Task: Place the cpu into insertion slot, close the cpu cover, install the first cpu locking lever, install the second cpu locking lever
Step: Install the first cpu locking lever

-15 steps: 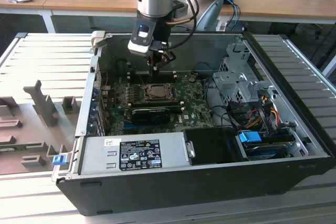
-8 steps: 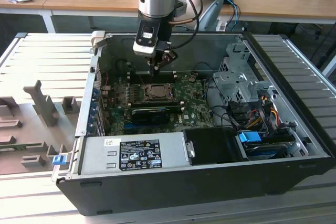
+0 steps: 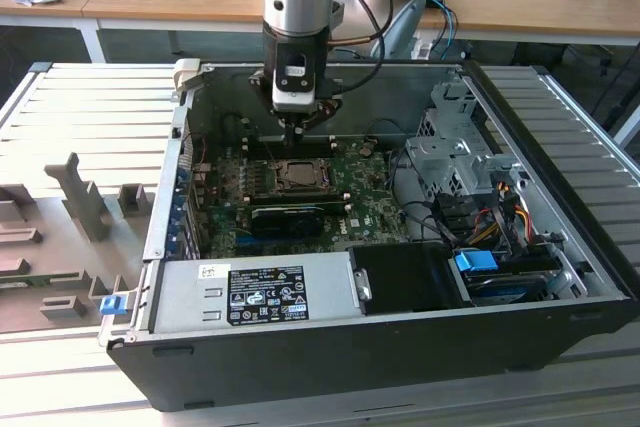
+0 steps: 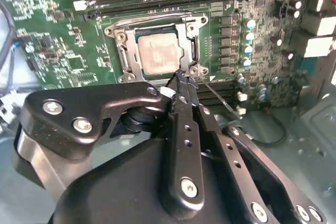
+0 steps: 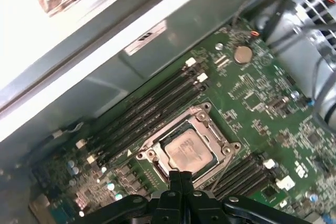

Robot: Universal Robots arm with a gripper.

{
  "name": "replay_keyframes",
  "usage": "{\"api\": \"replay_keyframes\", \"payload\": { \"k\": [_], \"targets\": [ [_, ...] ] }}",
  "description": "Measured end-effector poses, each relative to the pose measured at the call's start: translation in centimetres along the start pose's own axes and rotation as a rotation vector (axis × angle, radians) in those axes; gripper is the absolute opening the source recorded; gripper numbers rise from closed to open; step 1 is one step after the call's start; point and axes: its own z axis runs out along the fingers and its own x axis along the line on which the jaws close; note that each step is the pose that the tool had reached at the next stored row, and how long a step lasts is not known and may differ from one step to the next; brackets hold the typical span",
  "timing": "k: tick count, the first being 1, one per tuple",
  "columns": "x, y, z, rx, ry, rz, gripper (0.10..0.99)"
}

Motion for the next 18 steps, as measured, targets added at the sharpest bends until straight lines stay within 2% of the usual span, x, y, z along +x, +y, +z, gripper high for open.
{"api": "replay_keyframes", "payload": {
  "k": [3, 9, 18],
  "targets": [
    [0.0, -0.01, 0.18, 0.002, 0.003, -0.068, 0.106],
    [-0.01, -0.02, 0.31, 0.004, 0.0076, -0.17, 0.106],
    [-0.02, -0.04, 0.6, 0.01, 0.0166, -0.372, 0.106]
  ]
}}
